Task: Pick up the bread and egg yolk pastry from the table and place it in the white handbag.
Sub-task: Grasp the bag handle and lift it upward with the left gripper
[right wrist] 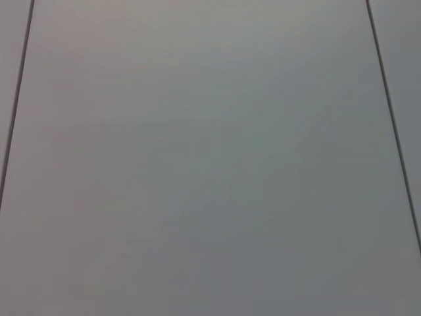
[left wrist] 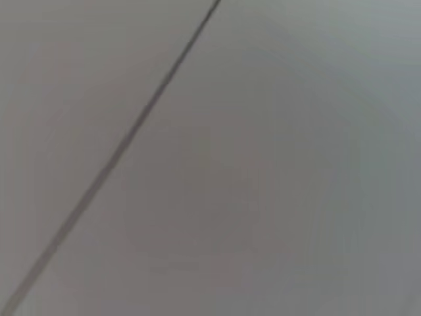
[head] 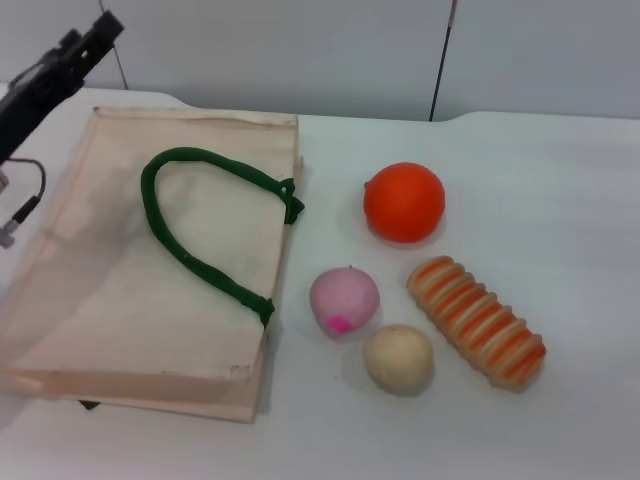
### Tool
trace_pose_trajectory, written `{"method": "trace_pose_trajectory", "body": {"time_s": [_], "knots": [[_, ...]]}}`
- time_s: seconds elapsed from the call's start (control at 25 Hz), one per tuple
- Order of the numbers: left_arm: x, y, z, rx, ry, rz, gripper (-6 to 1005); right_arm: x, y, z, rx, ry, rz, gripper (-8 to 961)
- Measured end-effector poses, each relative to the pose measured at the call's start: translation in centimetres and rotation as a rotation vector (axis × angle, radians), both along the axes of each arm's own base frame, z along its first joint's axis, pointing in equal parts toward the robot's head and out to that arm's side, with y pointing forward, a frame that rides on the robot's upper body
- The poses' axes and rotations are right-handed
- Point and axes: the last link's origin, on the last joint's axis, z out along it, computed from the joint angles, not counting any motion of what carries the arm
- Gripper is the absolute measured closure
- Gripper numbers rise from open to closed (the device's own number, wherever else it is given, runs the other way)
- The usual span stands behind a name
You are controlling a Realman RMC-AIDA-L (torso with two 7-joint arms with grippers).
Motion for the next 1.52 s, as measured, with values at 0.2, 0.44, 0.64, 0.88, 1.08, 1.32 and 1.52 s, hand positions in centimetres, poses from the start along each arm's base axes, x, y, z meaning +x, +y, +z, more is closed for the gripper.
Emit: {"method": "trace_pose_trajectory", "body": {"time_s": [0.2,0.44,0.64,0.88,1.08,1.32,1.52], "knots": [[0.7,0.8,0.9,-0.288,-0.041,0.043,156,0.2,0.1,0.1,-0.004,-0.004,-0.009,77],[0.4,1.7,2.2,-0.505,0.062,0.228,155,0.3,0.3,0.0,-0.014,-0.005,-0.019,78],[0.8,2.6,1.7,-0.666,0.195,0.358,155,0.4,0.3,0.1,-0.014,-0.007,-0.023,78],[1.5,3.6,1.2,-0.76,0.302,0.446,157,0.3,0.5,0.1,-0.015,-0.008,-0.021,78],[1.1,3.6,1.6,-0.764,0.307,0.481,158,0.4,0.4,0.1,-0.014,-0.011,-0.024,78],[0.9,3.9,1.1,-0.783,0.336,0.513,167,0.6,0.4,0.3,-0.01,-0.017,-0.027,78],[1.0,4.6,0.1,-0.778,0.355,0.52,180,0.5,0.4,0.4,-0.009,-0.018,-0.025,78]]}}
